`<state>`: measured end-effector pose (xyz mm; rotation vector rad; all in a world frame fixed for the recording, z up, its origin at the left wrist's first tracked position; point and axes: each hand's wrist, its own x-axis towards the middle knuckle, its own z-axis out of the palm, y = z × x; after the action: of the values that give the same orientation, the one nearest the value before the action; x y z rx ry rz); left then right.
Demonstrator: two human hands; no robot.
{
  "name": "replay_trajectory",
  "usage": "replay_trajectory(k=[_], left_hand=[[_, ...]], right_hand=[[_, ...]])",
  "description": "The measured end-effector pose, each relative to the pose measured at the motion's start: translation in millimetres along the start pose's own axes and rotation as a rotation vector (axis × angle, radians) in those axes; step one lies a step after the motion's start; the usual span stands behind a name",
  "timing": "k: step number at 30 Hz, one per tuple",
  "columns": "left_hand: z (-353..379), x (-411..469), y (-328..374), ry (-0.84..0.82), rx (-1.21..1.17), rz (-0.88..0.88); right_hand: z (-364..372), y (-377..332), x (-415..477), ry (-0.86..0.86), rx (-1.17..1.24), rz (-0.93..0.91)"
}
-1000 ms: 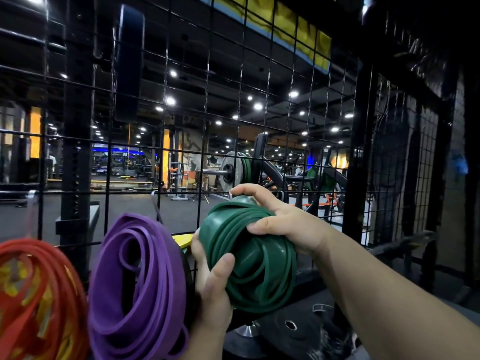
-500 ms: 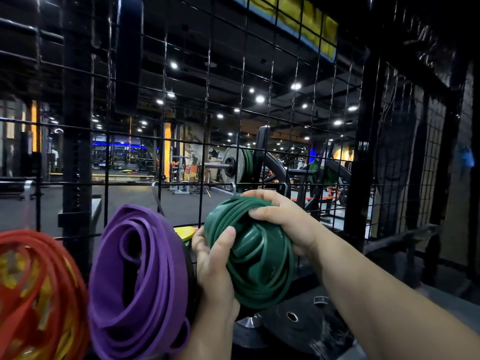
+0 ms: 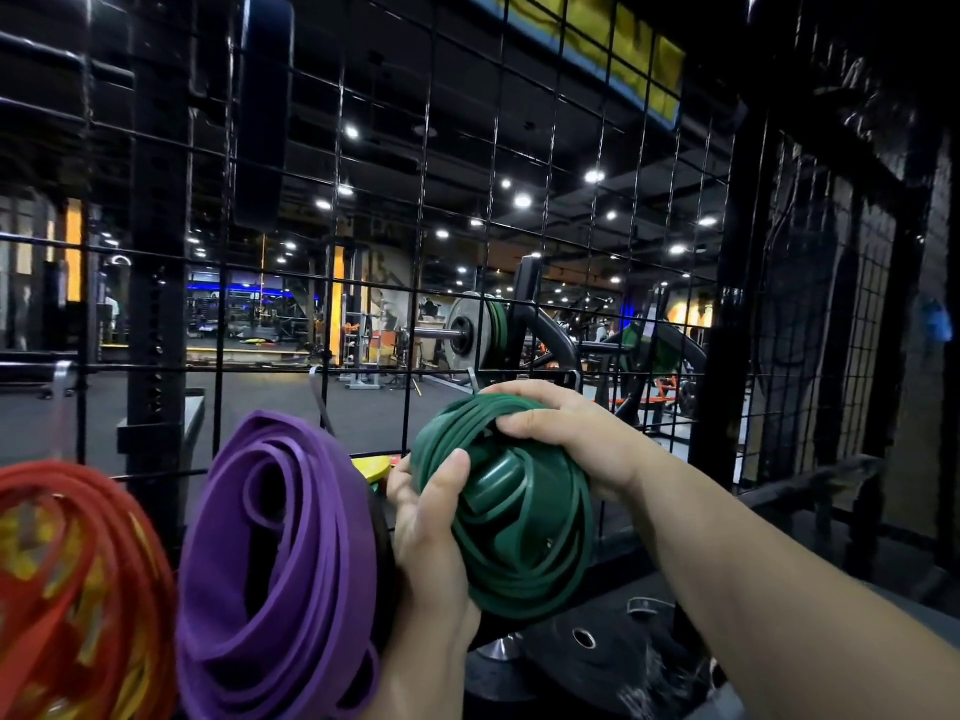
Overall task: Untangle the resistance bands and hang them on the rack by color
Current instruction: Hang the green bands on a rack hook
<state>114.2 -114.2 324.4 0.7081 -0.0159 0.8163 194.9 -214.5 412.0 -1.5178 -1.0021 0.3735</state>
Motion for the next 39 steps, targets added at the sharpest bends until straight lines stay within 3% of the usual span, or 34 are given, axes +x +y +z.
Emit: replay_trajectory(k=[10,22,31,39], left_hand=[[-1.1,-3.4,2.2,-0.017,0.027,-0.045],[-3.3,-16.0,0.4,-0.031,0.052,0.013],[1.9,-19.2,4.2,0.069,0.013,0.005],[-19.7,-4.0,-14.7,0.013,0.114,-0.075]], right_hand=[[3.7,27.3,2.1,0.104,0.237,0.002],[-2.9,21.2,-0.2,-0.039,0.023,-0.009],[-0.2,19.7,2.4,-0.015,-0.009,-0.032],[0.2,38.3,-3.0,0.078,0.026,-0.03]])
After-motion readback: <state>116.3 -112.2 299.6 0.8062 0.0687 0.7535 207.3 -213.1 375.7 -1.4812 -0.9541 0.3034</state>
